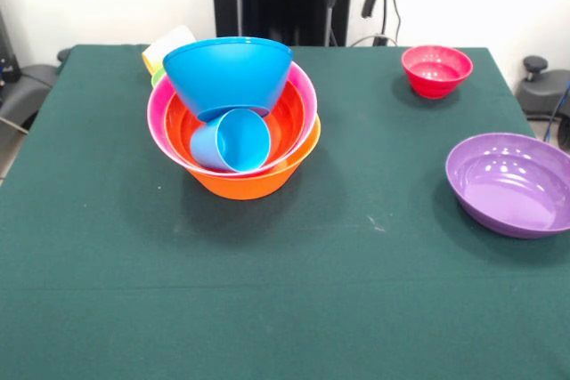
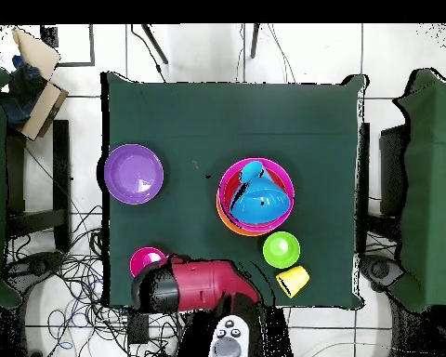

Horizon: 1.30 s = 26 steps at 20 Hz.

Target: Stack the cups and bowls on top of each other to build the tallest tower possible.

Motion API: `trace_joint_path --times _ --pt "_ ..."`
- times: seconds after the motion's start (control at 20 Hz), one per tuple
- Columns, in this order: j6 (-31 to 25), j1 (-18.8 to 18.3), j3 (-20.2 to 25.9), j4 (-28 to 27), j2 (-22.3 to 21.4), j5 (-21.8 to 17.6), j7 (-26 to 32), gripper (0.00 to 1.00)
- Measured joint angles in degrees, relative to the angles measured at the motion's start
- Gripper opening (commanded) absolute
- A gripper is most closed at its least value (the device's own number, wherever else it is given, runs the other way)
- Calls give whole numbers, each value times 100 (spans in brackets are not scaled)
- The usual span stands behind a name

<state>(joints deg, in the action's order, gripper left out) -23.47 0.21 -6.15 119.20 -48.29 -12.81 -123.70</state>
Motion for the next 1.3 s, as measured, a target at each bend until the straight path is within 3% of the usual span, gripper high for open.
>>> trace_joint_path --times 0.85,1.3 --pt "120 846 -55 -393 322 -117 0 100" --pt "537 1452 -275 -720 900 -115 0 100"
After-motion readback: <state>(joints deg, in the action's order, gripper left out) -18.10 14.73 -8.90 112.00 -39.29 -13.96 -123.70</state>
